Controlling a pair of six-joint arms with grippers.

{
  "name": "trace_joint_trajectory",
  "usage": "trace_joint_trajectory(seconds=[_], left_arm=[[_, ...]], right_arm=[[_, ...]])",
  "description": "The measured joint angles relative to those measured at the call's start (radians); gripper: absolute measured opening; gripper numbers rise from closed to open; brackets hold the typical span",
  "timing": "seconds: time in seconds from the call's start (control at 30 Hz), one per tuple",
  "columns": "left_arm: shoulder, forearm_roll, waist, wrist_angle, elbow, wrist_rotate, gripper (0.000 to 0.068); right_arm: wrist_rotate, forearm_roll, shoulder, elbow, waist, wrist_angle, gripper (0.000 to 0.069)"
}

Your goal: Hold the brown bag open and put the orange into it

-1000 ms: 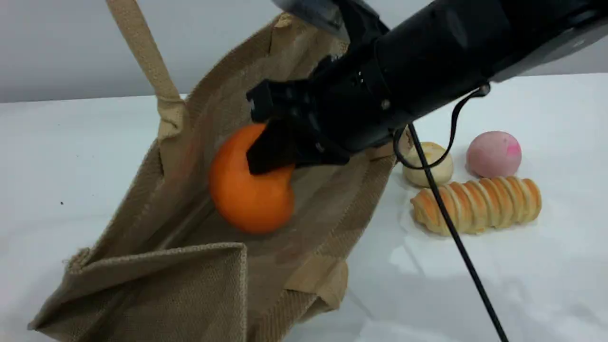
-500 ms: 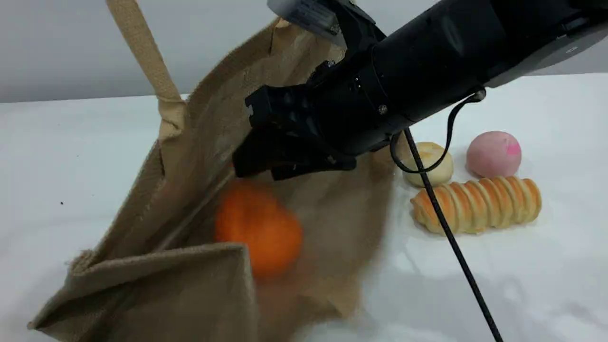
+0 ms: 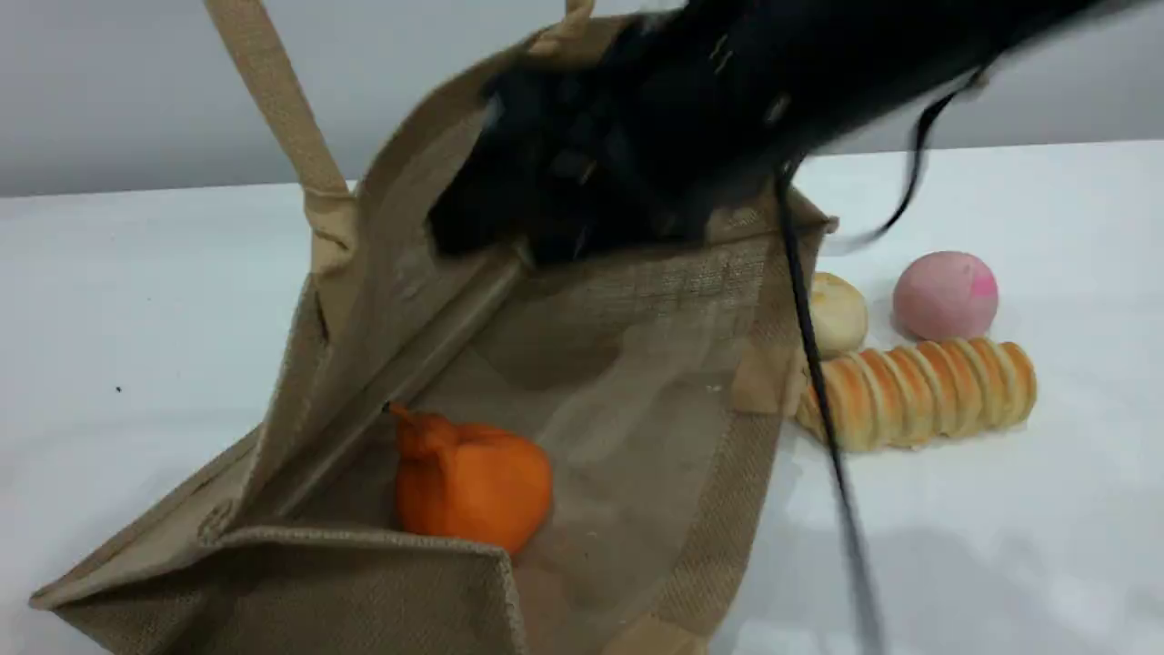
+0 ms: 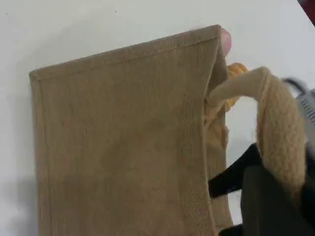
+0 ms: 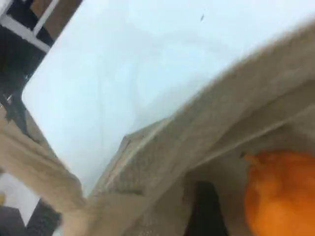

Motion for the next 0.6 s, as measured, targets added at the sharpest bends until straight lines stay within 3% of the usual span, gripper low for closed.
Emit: trace_joint_trajectory(seconds=[0.17,0.4,0.6], left_arm=[[0.0,0.001,0.0,-0.002,0.0,0.0,0.008],[0.001,0.001,0.0,-0.002,0.0,0.0,0.008],[0.023,0.001,0.0,-0.004,0.017,0.0,0.008]], right_arm=[[0.172,-0.209,-0.112,0.001,-0.082,0.013,0.0426],[0.475,-0.566,-0.231,0.001,-0.186,0.169,0.0426],[0.673,-0.816,-0.266,0.001,-0.199,0.256,0.0426]])
